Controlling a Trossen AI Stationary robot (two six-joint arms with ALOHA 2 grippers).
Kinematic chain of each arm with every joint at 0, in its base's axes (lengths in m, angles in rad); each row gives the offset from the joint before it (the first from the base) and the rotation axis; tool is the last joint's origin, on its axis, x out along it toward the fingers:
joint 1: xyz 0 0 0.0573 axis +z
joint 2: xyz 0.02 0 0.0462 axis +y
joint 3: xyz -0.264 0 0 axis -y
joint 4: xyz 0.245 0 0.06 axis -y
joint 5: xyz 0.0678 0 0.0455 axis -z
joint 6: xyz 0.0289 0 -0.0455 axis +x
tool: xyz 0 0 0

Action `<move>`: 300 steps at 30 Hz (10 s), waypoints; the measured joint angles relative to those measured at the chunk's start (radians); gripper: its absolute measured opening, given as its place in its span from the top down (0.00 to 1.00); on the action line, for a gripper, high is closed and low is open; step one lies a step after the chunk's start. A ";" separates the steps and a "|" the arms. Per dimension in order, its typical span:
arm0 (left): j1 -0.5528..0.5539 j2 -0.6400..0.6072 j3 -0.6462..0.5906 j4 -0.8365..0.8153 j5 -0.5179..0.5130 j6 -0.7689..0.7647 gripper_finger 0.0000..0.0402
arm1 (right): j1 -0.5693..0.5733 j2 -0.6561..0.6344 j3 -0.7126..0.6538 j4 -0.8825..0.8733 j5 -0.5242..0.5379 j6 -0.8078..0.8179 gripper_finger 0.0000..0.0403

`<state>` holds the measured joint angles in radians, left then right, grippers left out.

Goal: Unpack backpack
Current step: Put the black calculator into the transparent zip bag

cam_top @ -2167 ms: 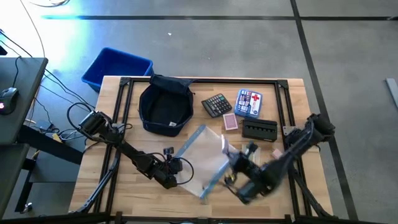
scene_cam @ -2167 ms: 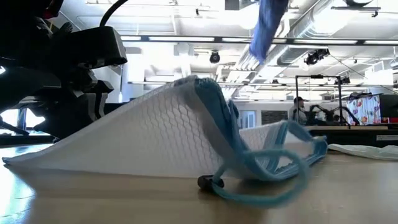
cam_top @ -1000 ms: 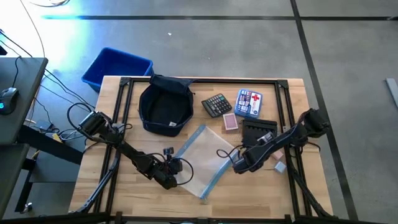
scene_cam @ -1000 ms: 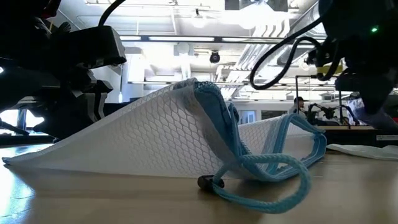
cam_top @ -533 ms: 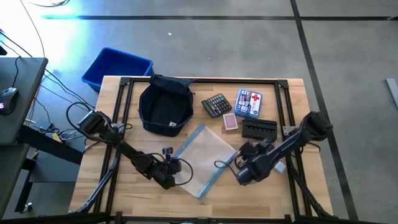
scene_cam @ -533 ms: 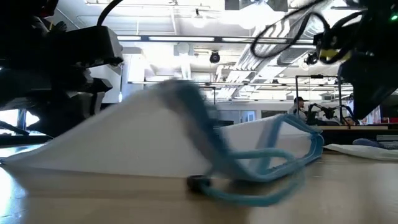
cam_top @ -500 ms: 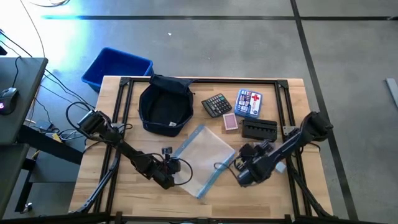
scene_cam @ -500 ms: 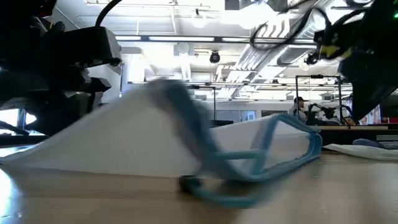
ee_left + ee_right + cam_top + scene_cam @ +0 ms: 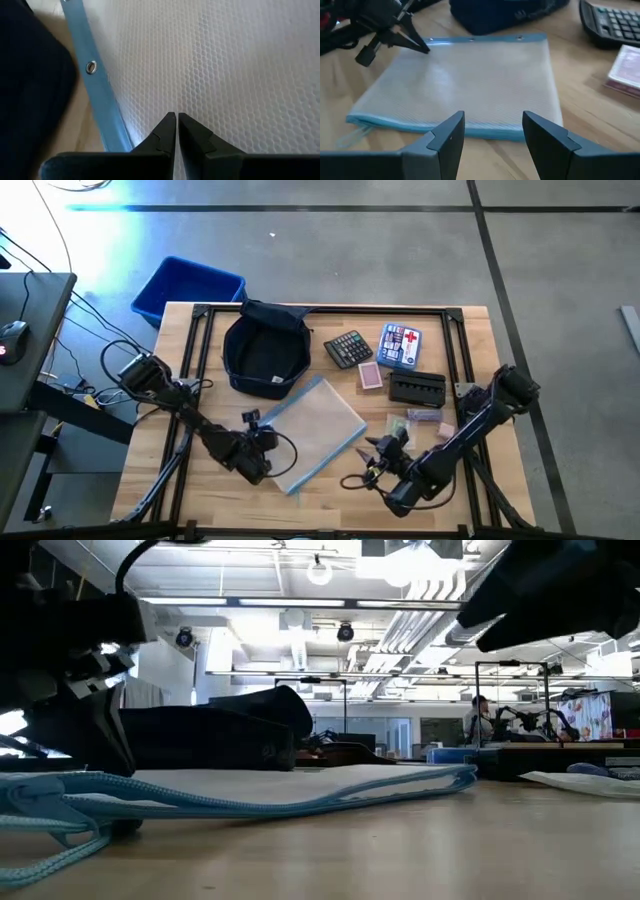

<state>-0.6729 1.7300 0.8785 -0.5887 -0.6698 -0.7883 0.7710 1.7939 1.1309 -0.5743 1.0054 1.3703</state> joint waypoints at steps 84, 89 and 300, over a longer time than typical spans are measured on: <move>-0.143 0.392 0.661 -0.366 -0.223 -0.017 1.00 | -0.081 0.179 -0.001 0.332 -0.190 -0.696 0.56; -0.142 0.392 0.661 -0.365 -0.223 -0.012 1.00 | -0.107 0.182 -0.001 0.335 -0.209 -0.835 0.60; -0.181 0.408 0.717 -0.107 -0.436 0.085 1.00 | -0.084 0.236 0.439 0.052 -0.685 -0.849 0.60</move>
<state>-0.8539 2.1384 1.5951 -0.6960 -1.1059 -0.7029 0.6874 2.0300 1.5696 -0.5226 0.3200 0.5211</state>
